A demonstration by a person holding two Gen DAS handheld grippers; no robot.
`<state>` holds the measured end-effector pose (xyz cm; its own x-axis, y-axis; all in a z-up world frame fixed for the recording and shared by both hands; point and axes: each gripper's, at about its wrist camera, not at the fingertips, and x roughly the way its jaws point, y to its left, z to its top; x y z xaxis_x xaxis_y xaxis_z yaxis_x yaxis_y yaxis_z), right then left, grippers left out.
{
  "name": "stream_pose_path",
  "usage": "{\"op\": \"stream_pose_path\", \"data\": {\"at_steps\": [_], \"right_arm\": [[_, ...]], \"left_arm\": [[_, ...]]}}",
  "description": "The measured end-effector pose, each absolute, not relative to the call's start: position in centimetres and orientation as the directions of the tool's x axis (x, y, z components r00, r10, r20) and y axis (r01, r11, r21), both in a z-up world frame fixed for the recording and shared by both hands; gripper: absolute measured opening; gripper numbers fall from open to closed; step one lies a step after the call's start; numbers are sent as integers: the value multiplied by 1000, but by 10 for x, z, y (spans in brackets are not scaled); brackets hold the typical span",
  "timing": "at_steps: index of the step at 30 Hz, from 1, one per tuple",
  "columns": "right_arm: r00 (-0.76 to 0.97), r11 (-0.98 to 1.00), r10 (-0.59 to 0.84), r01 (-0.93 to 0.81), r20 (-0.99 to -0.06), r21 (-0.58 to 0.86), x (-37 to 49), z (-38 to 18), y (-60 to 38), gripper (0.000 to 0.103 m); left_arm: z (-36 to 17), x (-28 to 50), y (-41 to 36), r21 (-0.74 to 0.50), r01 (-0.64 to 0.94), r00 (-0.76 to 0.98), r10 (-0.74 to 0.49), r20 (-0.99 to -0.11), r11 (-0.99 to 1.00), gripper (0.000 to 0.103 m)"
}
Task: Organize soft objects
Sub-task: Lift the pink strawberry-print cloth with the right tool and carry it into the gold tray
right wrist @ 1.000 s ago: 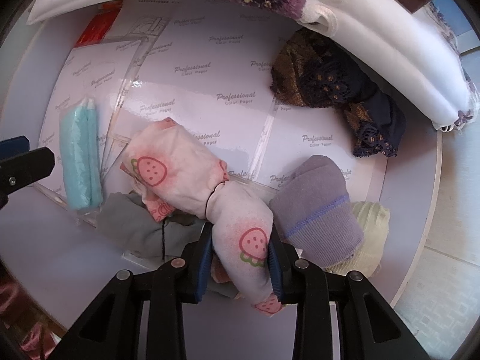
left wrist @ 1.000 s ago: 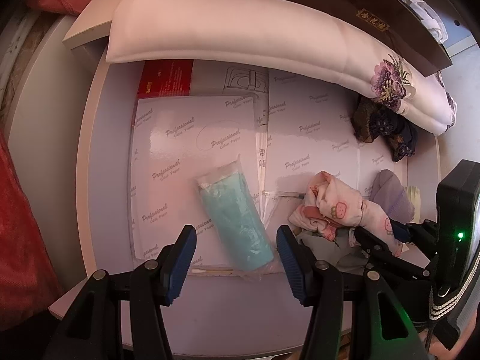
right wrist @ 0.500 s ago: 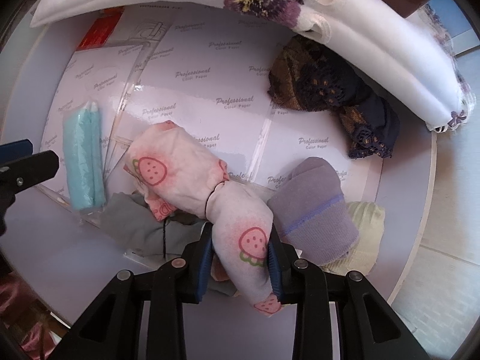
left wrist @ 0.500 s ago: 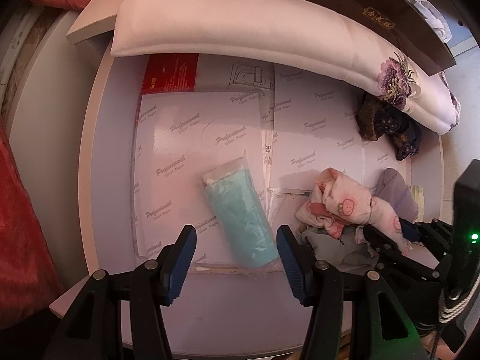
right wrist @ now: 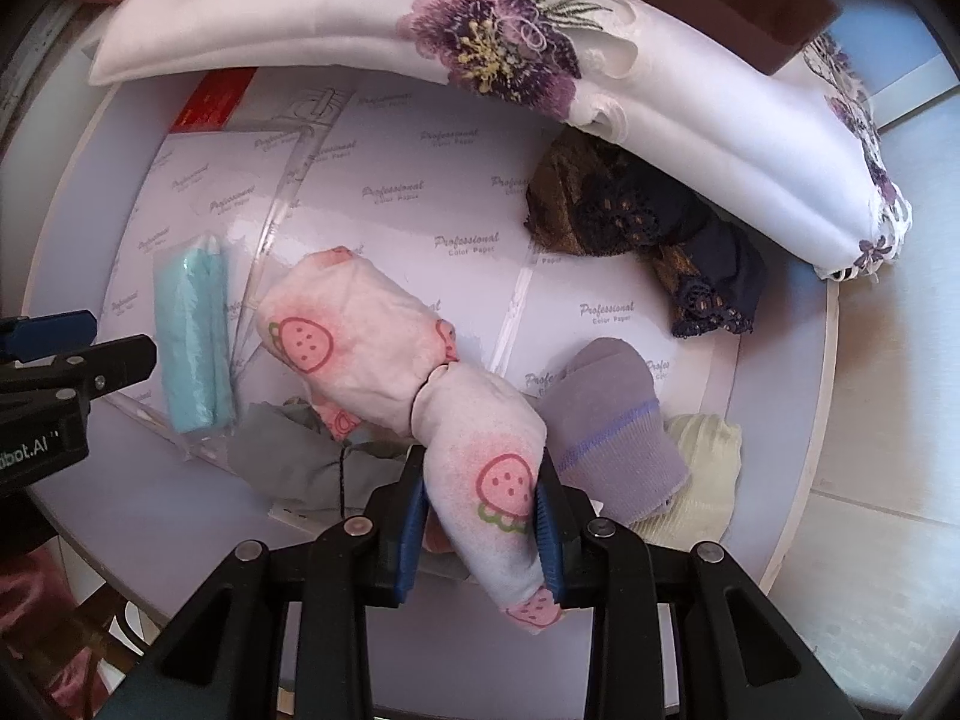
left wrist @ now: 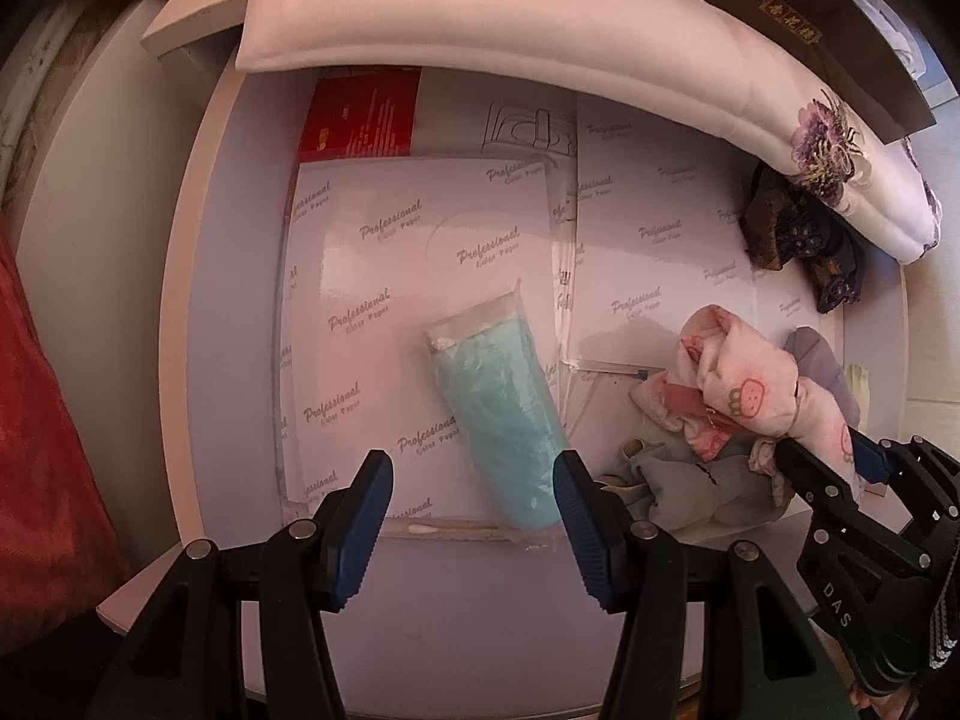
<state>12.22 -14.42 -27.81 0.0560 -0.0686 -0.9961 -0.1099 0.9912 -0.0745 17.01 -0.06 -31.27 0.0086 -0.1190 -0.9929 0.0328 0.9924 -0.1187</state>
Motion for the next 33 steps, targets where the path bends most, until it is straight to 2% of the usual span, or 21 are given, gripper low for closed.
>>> {"op": "stream_pose_path", "data": {"at_steps": [8,17,25,33], "right_arm": [[79,998,-45,-38,-996,-48,123,-264,-159,32],[168,995,77,46,-983,86,121,-220,-169,32],[295,955,229,116,-928,273,120,-166,-176,32],[456,907,254,194,-853,374,163,-98,-200,32]], "left_arm": [[-319,172,2,-126,21,-7,-126,-992,992,56],[-322,174,-1,-121,25,-11,-121,-993,992,56],[-323,173,-5,-125,25,-12,-125,-992,992,56],[-325,173,-6,-137,23,-12,-137,-991,990,56]]}}
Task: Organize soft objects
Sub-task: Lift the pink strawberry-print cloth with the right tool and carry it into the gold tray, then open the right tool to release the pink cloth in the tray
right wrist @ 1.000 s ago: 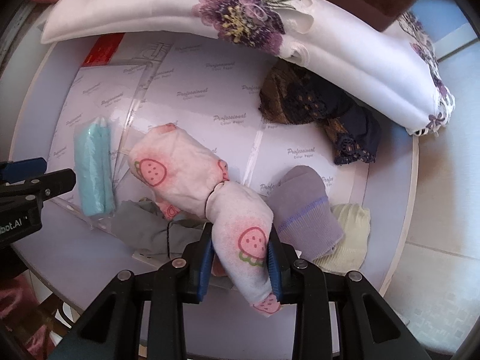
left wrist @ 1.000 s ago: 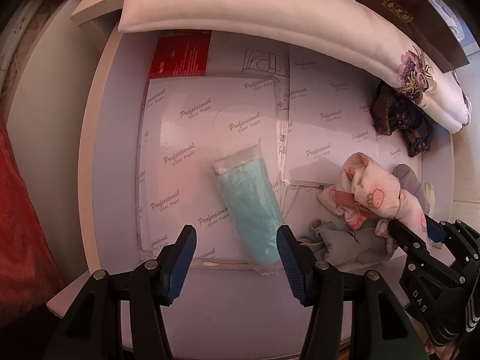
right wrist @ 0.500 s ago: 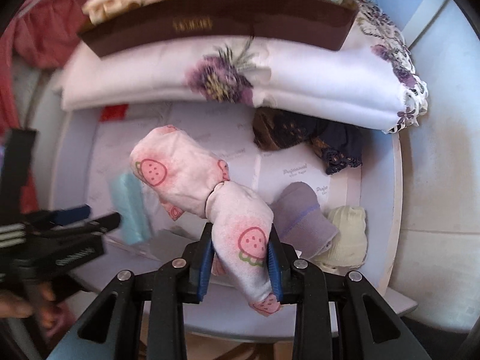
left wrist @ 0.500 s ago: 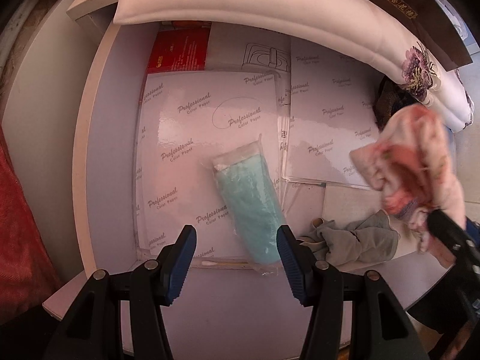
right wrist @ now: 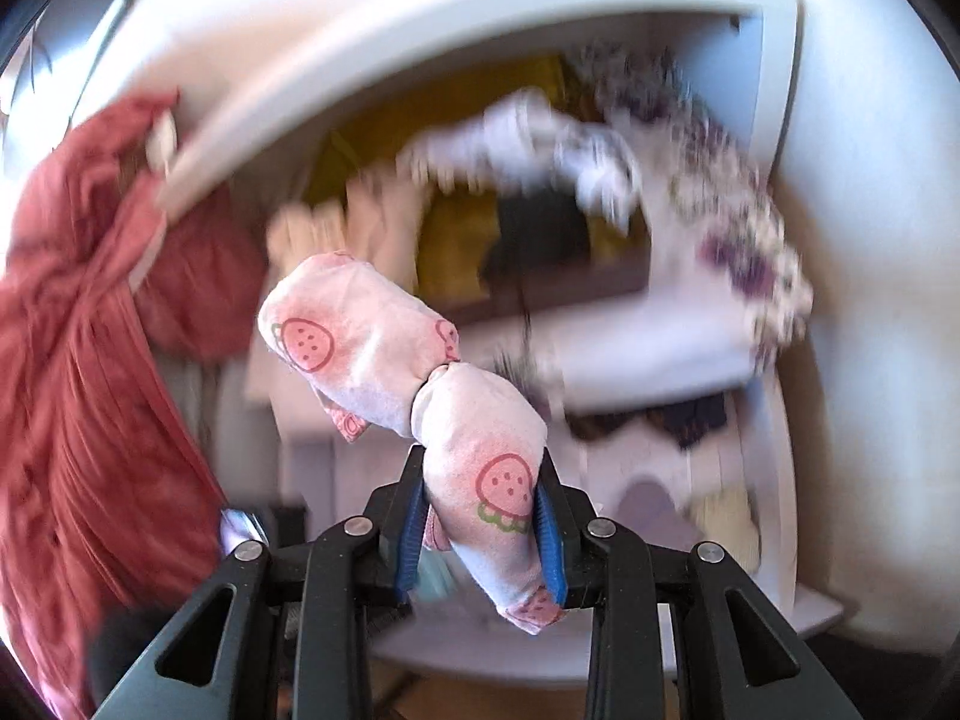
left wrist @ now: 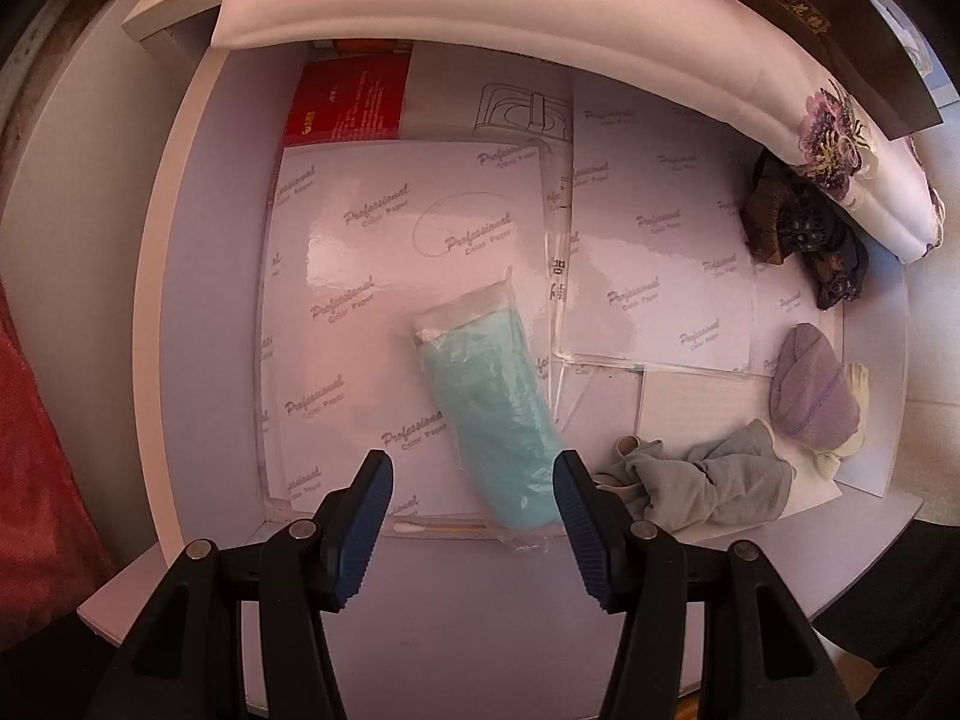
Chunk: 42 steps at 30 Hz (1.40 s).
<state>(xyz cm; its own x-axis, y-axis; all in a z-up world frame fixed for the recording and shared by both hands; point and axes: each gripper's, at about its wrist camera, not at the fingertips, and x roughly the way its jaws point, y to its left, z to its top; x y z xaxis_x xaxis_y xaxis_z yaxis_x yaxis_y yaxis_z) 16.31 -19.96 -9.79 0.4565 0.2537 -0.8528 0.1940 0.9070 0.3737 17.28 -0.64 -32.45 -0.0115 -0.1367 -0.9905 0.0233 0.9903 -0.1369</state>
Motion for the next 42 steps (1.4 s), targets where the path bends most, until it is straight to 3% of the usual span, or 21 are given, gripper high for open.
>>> {"op": "stream_pose_path", "data": {"at_steps": [7,20,26,30,42], "right_arm": [[485,943,157,186,-861,277,239,-78,-185,32],[381,937,13,319,-924,145,303,-141,-188,35],[376,960,4,259,-927,109,304,-147,-185,43],[395,964,32,230,-918,133,295,-141,-182,58],[461,988,19,129,-887,88,260,-115,-174,68]], "left_arm": [[-327,173,-9,-148,20,-18,-148,-989,989,56],[-331,175,-15,-174,27,-27,-173,-985,984,56],[-332,175,-16,-169,20,-31,-169,-985,985,56],[-332,175,-12,-165,23,-32,-164,-986,986,56],[-335,174,-9,-154,15,-26,-154,-988,988,56]]}}
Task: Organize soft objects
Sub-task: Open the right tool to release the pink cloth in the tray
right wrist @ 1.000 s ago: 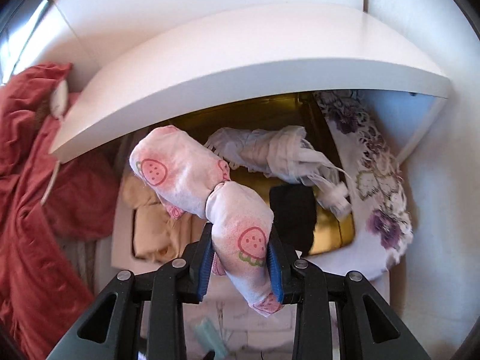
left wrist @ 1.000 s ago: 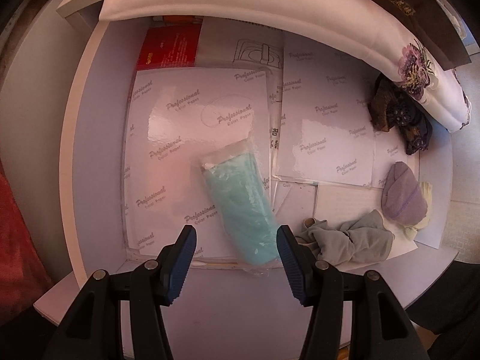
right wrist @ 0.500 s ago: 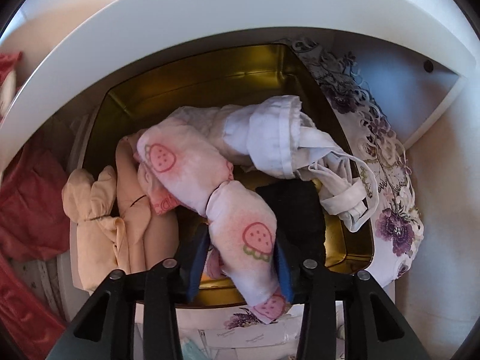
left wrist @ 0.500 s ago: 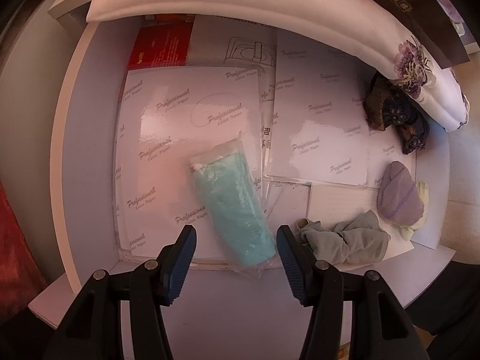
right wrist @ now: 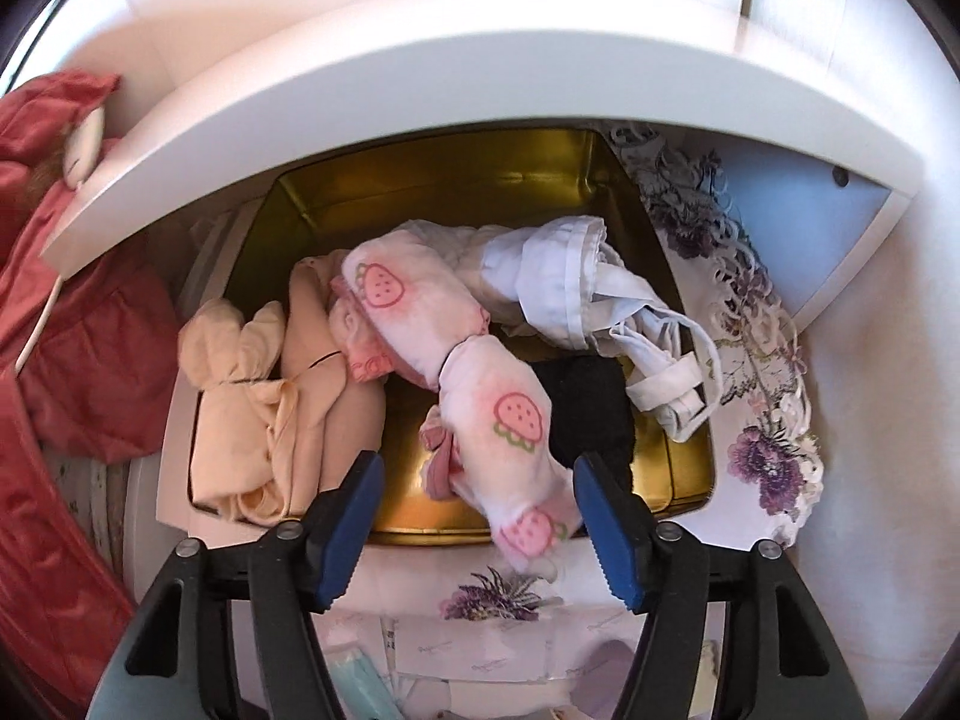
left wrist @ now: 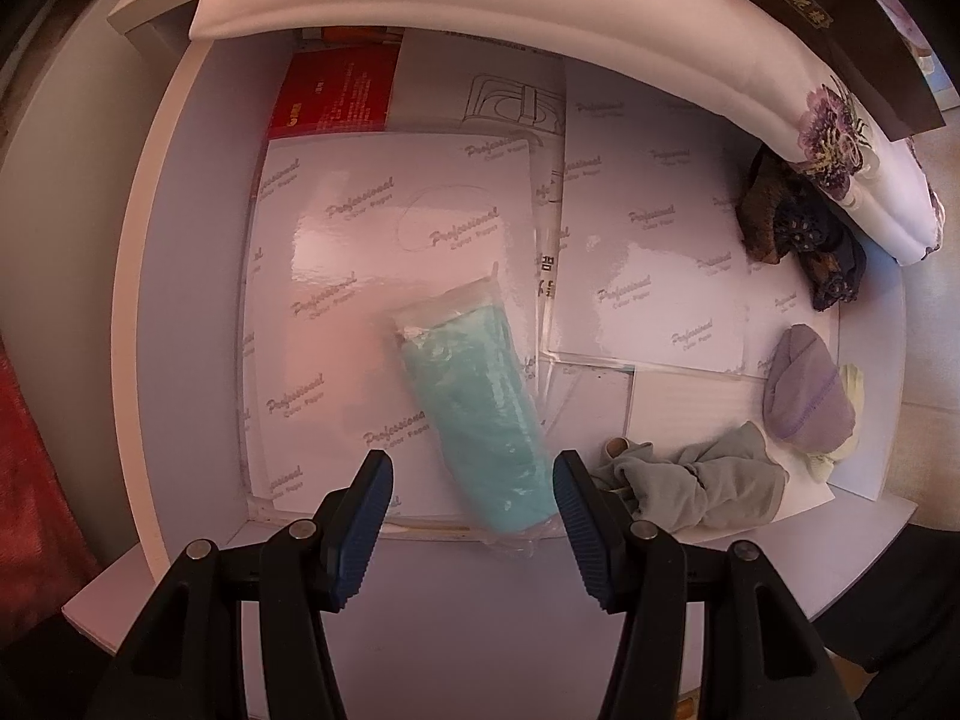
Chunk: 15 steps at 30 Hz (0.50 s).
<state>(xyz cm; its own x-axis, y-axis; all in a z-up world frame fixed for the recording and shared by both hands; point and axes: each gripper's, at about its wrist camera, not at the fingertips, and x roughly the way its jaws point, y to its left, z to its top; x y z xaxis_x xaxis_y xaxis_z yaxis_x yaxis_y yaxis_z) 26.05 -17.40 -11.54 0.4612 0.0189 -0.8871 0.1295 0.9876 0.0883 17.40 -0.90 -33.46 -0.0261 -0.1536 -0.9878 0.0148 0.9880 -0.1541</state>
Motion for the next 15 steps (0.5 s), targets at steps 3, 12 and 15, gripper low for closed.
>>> {"op": "stream_pose_path", "data": {"at_steps": [3,12,15], "right_arm": [[480,992,19,99,-877,75,244,-109,-174,69],[493,997,22,52,-870,55,183,-108,-193,73],[454,996,33,63,-890,69,163,-120,-200,76]], "left_arm": [[-335,174,-6,-158,3,-26,-158,-987,987,56],[-335,175,2,-161,-22,-34,-162,-986,987,56],[-335,175,2,-156,-20,-32,-156,-987,988,56]]}}
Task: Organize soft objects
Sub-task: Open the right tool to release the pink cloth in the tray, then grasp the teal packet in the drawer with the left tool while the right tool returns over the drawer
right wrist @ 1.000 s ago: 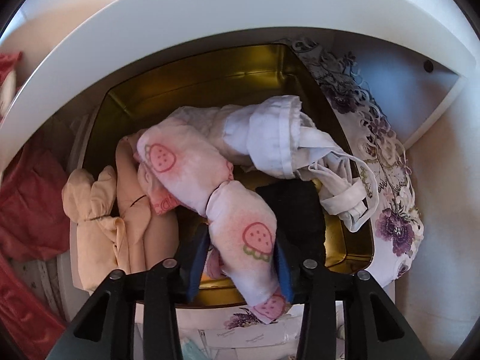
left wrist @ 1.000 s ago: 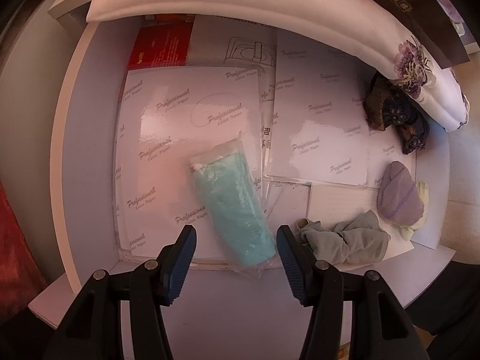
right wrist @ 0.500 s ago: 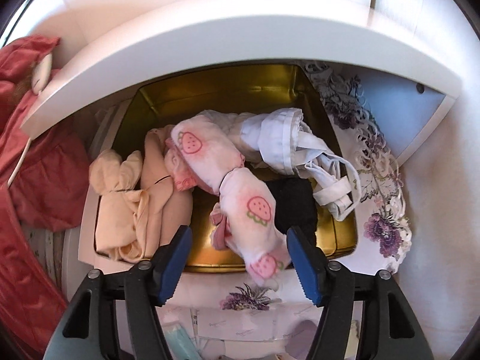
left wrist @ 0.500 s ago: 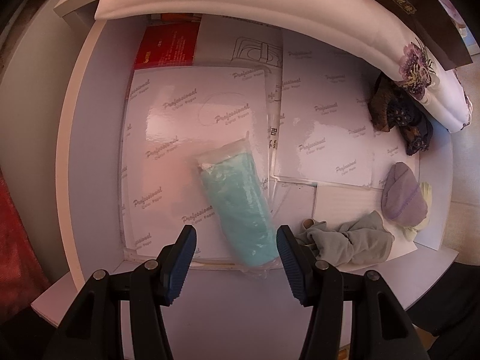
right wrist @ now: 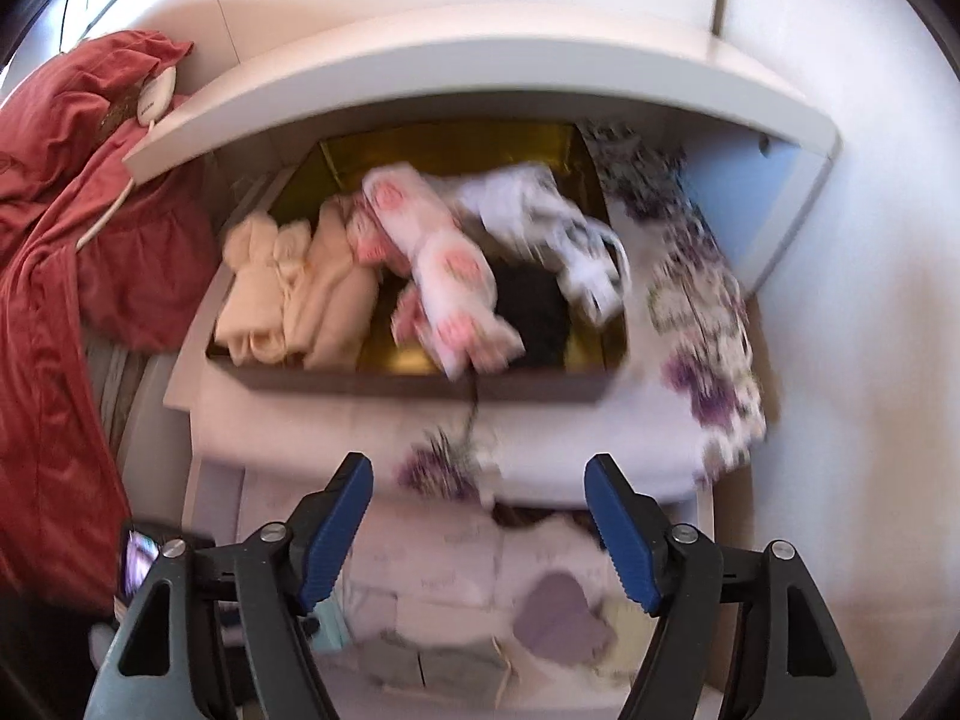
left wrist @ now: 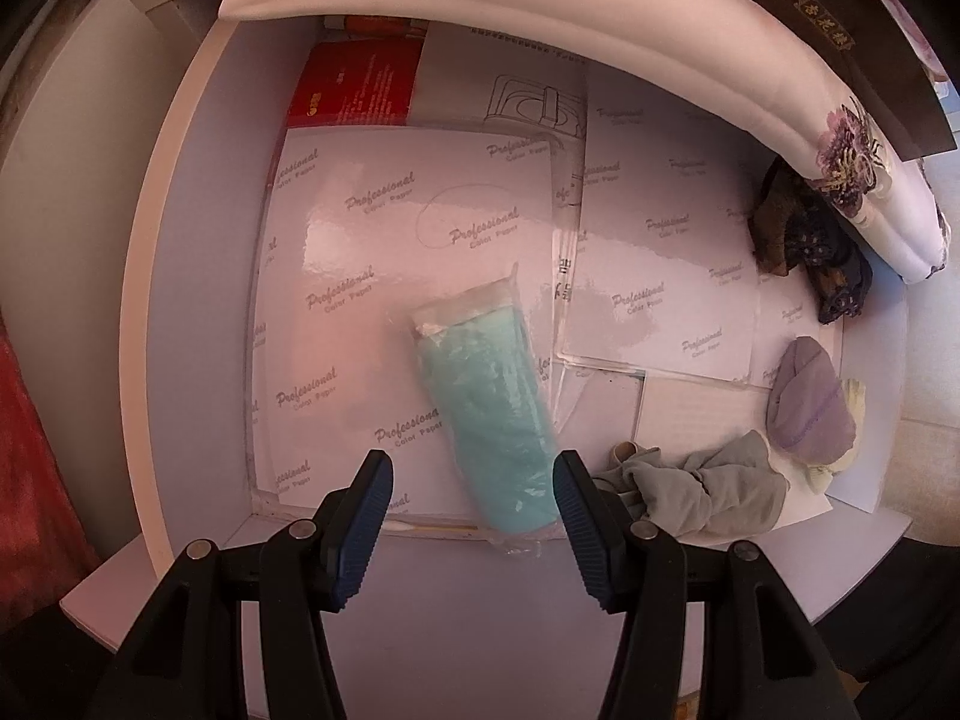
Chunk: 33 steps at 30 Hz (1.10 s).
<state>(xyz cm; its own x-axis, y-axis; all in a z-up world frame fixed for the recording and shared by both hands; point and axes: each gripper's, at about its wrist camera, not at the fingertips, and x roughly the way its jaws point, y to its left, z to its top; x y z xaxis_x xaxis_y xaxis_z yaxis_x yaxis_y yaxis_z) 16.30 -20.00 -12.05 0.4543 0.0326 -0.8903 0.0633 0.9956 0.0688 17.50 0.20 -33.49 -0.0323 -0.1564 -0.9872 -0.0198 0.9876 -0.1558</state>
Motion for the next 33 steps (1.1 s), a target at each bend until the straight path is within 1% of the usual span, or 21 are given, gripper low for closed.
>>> {"op": "stream_pose_path", "data": {"at_steps": [3,6,8,10,14,18,23,33], "right_arm": [[392,993,33,89,-919,74,148,-141,-206,77],[285,988,40,134,-958,82,137,-174,-213,77],[221,987,26,151,-975,61,135,-191,-216,77],[169,985,9,167,-986,38,135,-207,-219,77],[106,968,11,246,-994,37,131,-228,-237,77],[70,951,5,309,-998,26,129,-239,-250,77],[67,944,9,328,-998,30,128,-243,-251,77],[68,939,6,342,-998,29,130,-247,-253,78]], "left_arm": [[-336,174,2,-153,-22,-31,-153,-988,988,56],[-336,173,4,-148,-29,-32,-149,-988,989,56],[-337,172,7,-149,-41,-34,-151,-988,988,56],[-338,172,13,-158,-60,-32,-160,-987,986,56],[-338,175,28,-215,-137,-16,-220,-975,967,56],[-340,177,41,-243,-204,-11,-250,-968,948,56],[-349,181,49,-242,-246,-27,-256,-966,939,56],[-362,202,30,-228,-213,-63,-247,-967,950,56]]}}
